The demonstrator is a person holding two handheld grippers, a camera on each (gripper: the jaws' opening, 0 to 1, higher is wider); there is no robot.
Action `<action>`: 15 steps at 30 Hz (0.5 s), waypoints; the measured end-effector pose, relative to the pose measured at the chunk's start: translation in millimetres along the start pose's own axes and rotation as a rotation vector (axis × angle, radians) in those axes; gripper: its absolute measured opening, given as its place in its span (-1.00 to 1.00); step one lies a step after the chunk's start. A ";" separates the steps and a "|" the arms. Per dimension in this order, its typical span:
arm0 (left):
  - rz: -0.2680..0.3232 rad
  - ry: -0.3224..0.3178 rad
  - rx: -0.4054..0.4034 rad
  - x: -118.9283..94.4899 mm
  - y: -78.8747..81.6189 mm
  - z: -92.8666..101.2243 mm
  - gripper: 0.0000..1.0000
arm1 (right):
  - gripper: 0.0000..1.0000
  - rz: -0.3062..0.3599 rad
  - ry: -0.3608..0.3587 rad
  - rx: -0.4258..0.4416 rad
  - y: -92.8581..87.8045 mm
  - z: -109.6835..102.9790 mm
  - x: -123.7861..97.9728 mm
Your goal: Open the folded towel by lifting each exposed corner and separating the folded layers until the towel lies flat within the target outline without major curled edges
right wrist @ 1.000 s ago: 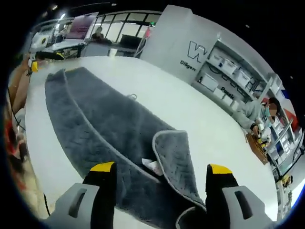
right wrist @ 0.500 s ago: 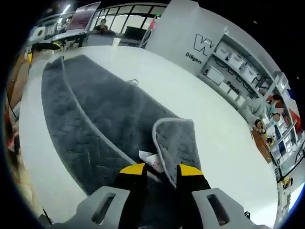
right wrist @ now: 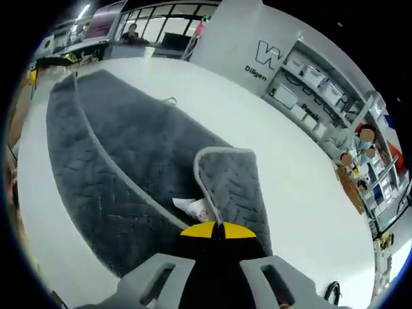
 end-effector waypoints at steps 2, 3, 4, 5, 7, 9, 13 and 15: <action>0.002 -0.001 0.000 0.1 0.1 -0.2 0.97 | -1.00 0.010 -0.023 0.002 3.0 5.1 -2.6; 0.000 0.000 -0.002 0.6 -0.5 -0.9 0.97 | -1.00 0.015 -0.036 0.001 4.8 9.2 -4.2; -0.002 0.002 -0.002 0.8 -1.1 -1.2 0.97 | -1.00 0.017 -0.046 0.001 5.6 11.8 -5.0; -0.005 0.003 0.000 1.0 -1.8 -1.6 0.97 | -1.00 0.016 -0.062 -0.001 6.7 15.3 -6.5; -0.009 0.002 0.002 0.9 -2.8 -1.7 0.97 | -1.00 0.011 -0.091 -0.006 7.6 22.5 -8.8; -0.010 -0.001 0.001 0.7 -3.5 -1.6 0.97 | -1.00 -0.004 -0.128 -0.015 7.2 32.1 -11.3; -0.007 -0.002 -0.002 -0.4 -3.7 -2.4 0.97 | -1.00 -0.020 -0.197 -0.016 5.4 49.8 -13.0; -0.007 -0.001 -0.005 -1.1 -4.0 -3.4 0.97 | -1.00 -0.021 -0.214 -0.010 4.7 54.7 -13.0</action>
Point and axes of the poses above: the point that each gripper's makers call its tool centre point, and the gripper's own axes: x roughly forward along the fingers, z roughly to its right, y roughly out of its top, the point moved 4 cm from there along -x, roughly backward along the fingers, and after that the axes turned 8 degrees about -x, right-handed, at the moved point
